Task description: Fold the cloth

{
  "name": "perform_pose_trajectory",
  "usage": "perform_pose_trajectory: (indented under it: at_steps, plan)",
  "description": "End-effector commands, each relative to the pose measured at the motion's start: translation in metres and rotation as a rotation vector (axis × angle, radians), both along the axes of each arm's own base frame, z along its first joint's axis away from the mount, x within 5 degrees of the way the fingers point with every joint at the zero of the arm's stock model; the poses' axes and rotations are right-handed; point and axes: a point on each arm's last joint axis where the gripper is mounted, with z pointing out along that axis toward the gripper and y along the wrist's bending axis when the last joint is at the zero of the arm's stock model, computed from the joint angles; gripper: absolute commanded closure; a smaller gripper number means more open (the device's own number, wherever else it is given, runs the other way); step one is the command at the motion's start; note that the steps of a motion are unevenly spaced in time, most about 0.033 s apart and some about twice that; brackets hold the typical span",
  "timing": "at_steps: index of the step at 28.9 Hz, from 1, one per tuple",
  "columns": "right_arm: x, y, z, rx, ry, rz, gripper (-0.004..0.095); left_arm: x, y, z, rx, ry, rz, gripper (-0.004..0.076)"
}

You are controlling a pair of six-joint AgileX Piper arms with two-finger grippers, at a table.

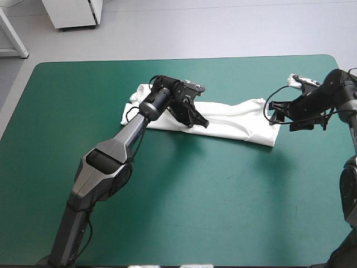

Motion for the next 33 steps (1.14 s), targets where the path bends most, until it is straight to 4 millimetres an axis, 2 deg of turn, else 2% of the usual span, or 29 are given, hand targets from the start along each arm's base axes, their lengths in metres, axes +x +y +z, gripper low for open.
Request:
perform_pose_trajectory:
  at_steps: [1,3,14,20,26,29,33]
  plan:
    - [0.008,0.001,0.002,0.041,-0.053,0.025,0.0246,-0.007,0.000,0.031,-0.049,-0.039,0.002,0.0733]
    - [0.015,-0.001,-0.013,0.036,-0.021,0.023,0.0249,-0.007,0.000,0.031,-0.047,-0.035,0.002,0.0733]
    - [0.028,-0.002,-0.038,0.052,-0.006,0.001,0.0252,-0.006,0.000,0.031,-0.050,-0.043,0.003,0.0733]
    - [0.036,0.008,-0.053,0.143,0.001,0.034,0.0348,-0.006,0.000,0.031,-0.049,-0.046,-0.002,0.0733]
    - [0.037,0.026,-0.064,0.160,0.043,0.088,0.0551,-0.006,0.000,0.032,-0.050,-0.048,-0.002,0.0733]
    - [0.037,0.033,-0.066,0.156,0.051,0.118,0.0689,-0.006,0.000,0.032,-0.050,-0.048,-0.002,0.0733]
    - [0.037,0.038,-0.066,0.153,0.044,0.144,0.0924,-0.006,0.000,0.032,-0.050,-0.048,-0.002,0.0733]
